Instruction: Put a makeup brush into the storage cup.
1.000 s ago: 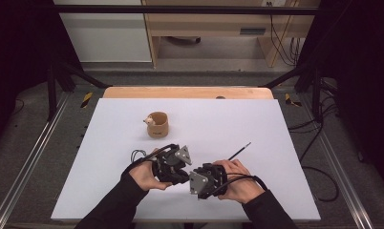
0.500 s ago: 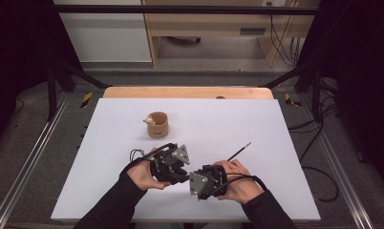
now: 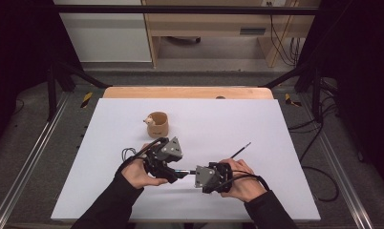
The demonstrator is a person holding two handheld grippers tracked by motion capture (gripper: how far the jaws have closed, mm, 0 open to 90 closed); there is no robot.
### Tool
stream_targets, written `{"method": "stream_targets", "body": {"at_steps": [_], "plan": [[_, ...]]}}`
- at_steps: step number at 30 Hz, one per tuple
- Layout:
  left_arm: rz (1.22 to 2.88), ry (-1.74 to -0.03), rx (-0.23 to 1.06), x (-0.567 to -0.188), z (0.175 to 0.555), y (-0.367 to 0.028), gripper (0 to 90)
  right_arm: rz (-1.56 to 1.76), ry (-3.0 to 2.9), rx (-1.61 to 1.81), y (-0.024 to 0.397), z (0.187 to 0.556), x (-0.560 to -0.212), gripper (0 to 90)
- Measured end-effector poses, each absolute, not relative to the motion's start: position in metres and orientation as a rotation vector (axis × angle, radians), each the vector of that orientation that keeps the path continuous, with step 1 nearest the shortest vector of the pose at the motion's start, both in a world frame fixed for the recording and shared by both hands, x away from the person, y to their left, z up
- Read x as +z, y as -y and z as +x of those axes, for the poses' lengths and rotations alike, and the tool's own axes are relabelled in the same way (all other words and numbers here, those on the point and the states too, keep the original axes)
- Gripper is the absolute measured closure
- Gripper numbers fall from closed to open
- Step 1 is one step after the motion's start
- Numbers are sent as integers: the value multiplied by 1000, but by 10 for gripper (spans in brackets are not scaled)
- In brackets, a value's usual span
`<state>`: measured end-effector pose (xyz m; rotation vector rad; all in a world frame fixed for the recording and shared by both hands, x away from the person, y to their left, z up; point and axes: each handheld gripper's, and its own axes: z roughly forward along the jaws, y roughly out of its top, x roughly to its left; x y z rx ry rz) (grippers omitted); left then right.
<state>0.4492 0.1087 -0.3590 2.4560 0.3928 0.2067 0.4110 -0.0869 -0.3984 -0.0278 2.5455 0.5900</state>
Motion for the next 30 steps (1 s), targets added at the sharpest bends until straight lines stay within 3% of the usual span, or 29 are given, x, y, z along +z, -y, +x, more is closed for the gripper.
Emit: {"method": "stream_targets", "body": {"at_steps": [8,30], "plan": [[2398,-460,251,-358,451,-123,208,23,-2539,613,96,416,-398,795],[2172,-601,287,-378,442,-153,124,311,-2485,818,129,419,-406,795]]}}
